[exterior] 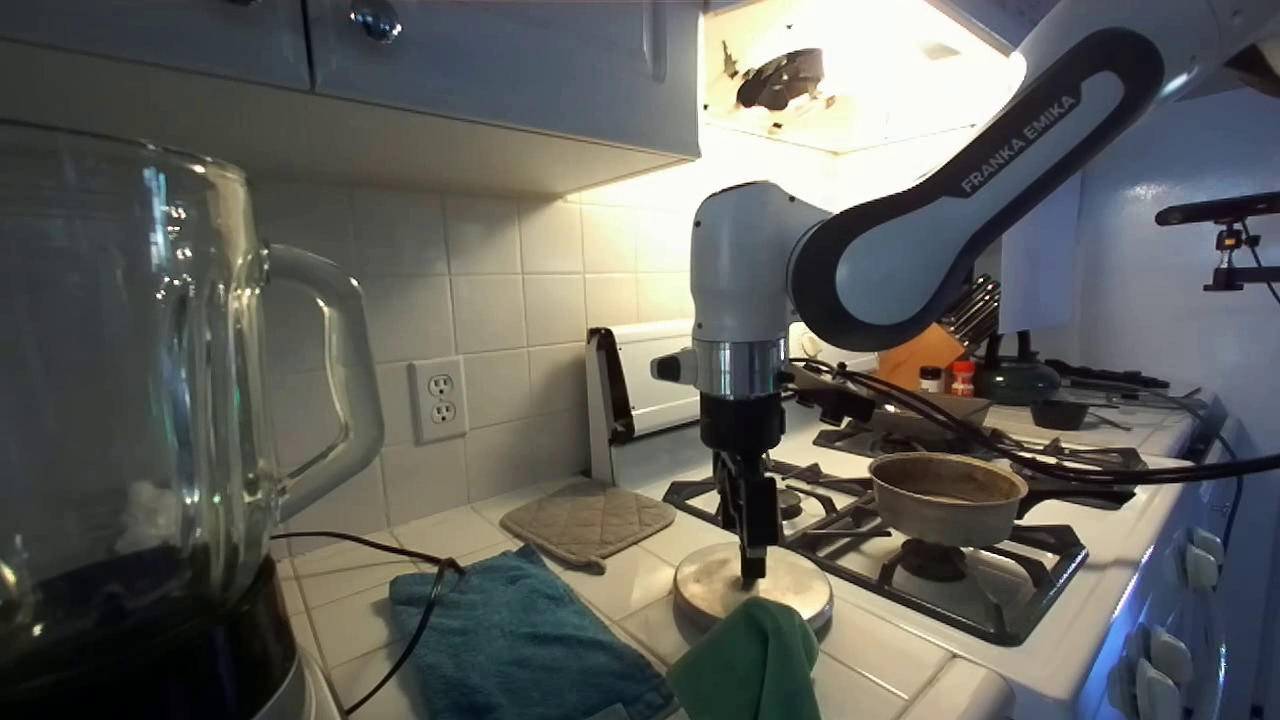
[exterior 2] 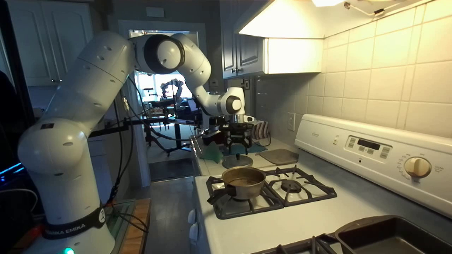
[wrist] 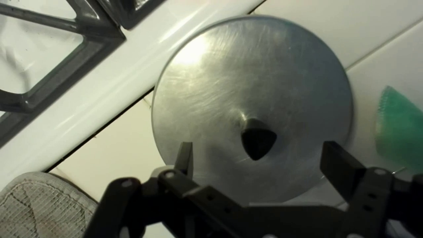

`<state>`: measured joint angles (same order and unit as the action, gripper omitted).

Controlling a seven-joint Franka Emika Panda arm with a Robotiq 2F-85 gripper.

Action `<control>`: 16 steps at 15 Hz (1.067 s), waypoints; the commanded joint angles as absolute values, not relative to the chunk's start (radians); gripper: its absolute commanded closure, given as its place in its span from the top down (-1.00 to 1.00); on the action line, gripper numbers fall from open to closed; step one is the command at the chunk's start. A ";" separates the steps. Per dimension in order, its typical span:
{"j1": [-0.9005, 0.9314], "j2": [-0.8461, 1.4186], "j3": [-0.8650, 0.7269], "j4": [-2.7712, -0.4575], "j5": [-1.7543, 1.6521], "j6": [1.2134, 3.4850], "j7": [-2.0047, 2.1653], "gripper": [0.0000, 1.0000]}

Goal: Put the silver lid on the silver pot then use the green towel to move the pot to the right and place the towel back on the counter.

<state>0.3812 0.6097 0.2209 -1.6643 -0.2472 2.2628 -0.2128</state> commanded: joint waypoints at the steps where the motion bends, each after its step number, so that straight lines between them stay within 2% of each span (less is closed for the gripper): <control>1: 0.392 0.627 0.213 -1.638 -0.274 2.243 -0.209 0.43; 6: 0.390 0.624 0.212 -1.644 -0.272 2.240 -0.210 -0.28; 7: 0.389 0.623 0.212 -1.646 -0.271 2.241 -0.209 0.39; 8: 0.389 0.622 0.211 -1.647 -0.271 2.241 -0.209 0.48; 9: 0.388 0.619 0.210 -1.651 -0.272 2.244 -0.208 0.48; 10: 0.388 0.618 0.210 -1.653 -0.271 2.244 -0.208 0.60; 11: 0.388 0.617 0.209 -1.654 -0.272 2.244 -0.207 0.55; 12: 0.387 0.616 0.208 -1.656 -0.272 2.244 -0.207 0.33; 13: 0.387 0.615 0.208 -1.657 -0.273 2.244 -0.207 0.01; 16: 0.386 0.613 0.205 -1.661 -0.272 2.244 -0.206 -0.33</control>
